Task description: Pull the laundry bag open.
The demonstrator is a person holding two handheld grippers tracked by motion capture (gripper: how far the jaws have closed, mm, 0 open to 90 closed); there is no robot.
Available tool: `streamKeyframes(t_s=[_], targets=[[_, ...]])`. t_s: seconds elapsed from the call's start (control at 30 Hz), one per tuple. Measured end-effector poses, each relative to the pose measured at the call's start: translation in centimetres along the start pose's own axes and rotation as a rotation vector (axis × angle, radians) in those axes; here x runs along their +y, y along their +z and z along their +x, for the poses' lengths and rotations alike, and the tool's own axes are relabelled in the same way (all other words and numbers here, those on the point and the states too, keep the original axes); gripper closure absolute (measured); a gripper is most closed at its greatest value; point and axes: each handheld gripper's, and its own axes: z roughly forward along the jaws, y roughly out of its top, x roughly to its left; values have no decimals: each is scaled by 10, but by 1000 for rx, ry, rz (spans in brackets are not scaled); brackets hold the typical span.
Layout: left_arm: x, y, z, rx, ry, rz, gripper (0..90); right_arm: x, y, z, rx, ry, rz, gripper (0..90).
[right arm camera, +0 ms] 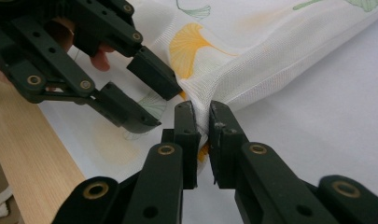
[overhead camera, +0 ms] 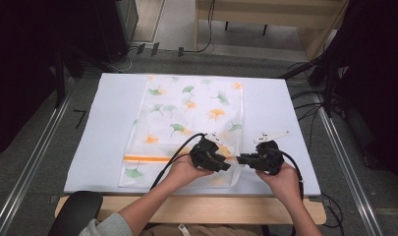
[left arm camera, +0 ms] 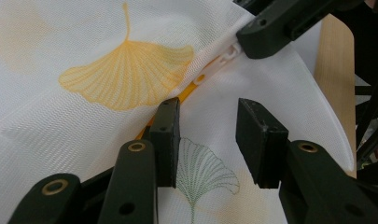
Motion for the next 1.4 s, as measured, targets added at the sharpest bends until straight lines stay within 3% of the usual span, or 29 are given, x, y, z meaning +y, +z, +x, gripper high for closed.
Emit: streamKeyframes(t_s=[0.27, 0.47, 0.67, 0.93, 1.1, 1.17, 1.4], targets=[[2, 3, -1, 1, 16, -10, 602, 2, 1, 4, 24, -24, 4, 849], [4, 3, -7, -37, 44, -19, 666, 3, 3, 4, 23, -24, 5, 848], [6, 7, -7, -35, 15, -12, 749, 3, 3, 5, 25, -16, 9, 848], [8, 7, -9, -22, 26, -12, 810, 4, 3, 4, 30, -15, 8, 848], [9, 7, -7, -39, -3, -8, 833, 4, 3, 5, 33, -11, 9, 848], [9, 6, -6, -59, -34, -13, 815, 4, 3, 5, 34, -11, 8, 848], [10, 6, -6, -50, -40, -25, 867, 4, 2, 4, 43, -4, 1, 849]])
